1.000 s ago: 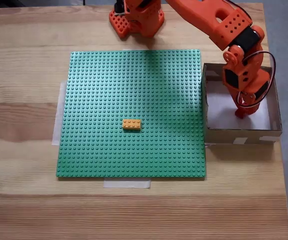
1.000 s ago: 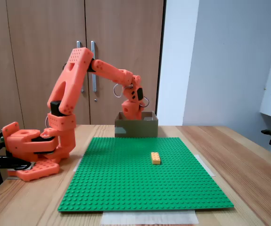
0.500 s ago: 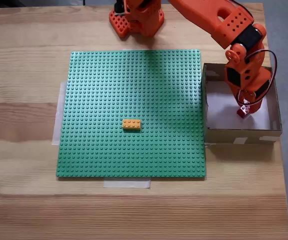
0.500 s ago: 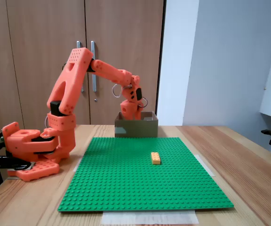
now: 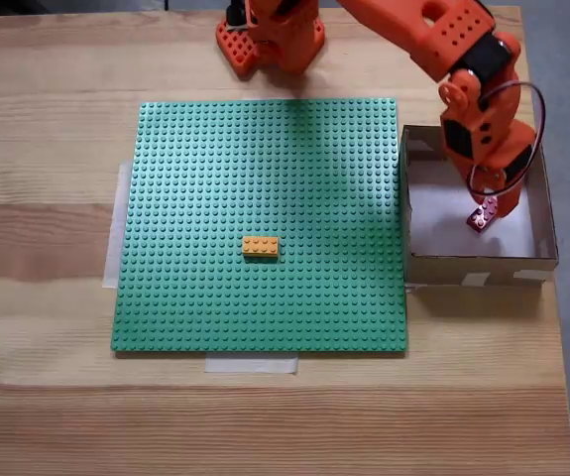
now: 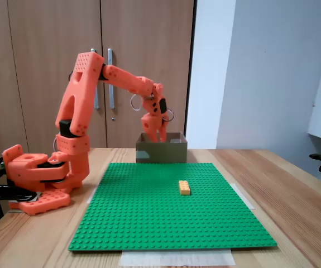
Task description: Pick the red lego block and put it in the box.
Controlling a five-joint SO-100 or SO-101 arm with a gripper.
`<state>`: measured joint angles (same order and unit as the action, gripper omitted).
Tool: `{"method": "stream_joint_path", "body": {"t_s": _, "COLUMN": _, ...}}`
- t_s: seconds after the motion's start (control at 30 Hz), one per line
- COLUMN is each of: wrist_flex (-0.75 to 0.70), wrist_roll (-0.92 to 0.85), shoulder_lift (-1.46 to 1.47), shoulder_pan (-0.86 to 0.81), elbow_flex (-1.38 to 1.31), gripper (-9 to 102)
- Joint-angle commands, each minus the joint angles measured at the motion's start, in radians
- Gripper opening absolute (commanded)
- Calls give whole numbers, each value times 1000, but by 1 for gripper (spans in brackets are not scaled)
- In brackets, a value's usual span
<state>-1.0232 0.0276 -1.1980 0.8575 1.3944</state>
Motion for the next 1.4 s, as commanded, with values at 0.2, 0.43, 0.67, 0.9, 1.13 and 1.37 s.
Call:
{"method": "stream_joint_path", "body": {"t_s": 0.2, "wrist_flex": -9, "wrist_roll": -58, "shoulder_lift": -160, "shoulder_pan": -28, "elbow_flex": -18, "gripper": 11}}
{"method": "stream_joint_path", "body": {"t_s": 0.43, "wrist_flex": 0, "wrist_roll": -97, "shoulder_lift": -379, "shoulder_pan": -72, "elbow_flex": 87, "gripper": 10}}
{"method": "stream_joint_path", "body": {"t_s": 0.67, "wrist_flex": 78, "wrist_roll": -140, "shoulder_lift": -629, "shoulder_pan": -123, "elbow_flex": 256, "gripper": 8}}
{"method": "stream_joint_path", "body": {"t_s": 0.9, "wrist_flex": 169, "wrist_roll": -137, "shoulder_lift": -844, "shoulder_pan": -206, "elbow_flex": 422, "gripper": 5}}
{"method": "stream_joint_path", "body": {"t_s": 1.13, "wrist_flex": 219, "wrist_roll": -110, "shoulder_lift": -1017, "shoulder_pan": -310, "elbow_flex": 532, "gripper": -1}}
{"method": "stream_joint_path", "body": {"t_s": 1.37, "wrist_flex": 279, "wrist_roll": -57, "shoulder_lift": -1160, "shoulder_pan": -499, "elbow_flex": 658, "gripper": -1}}
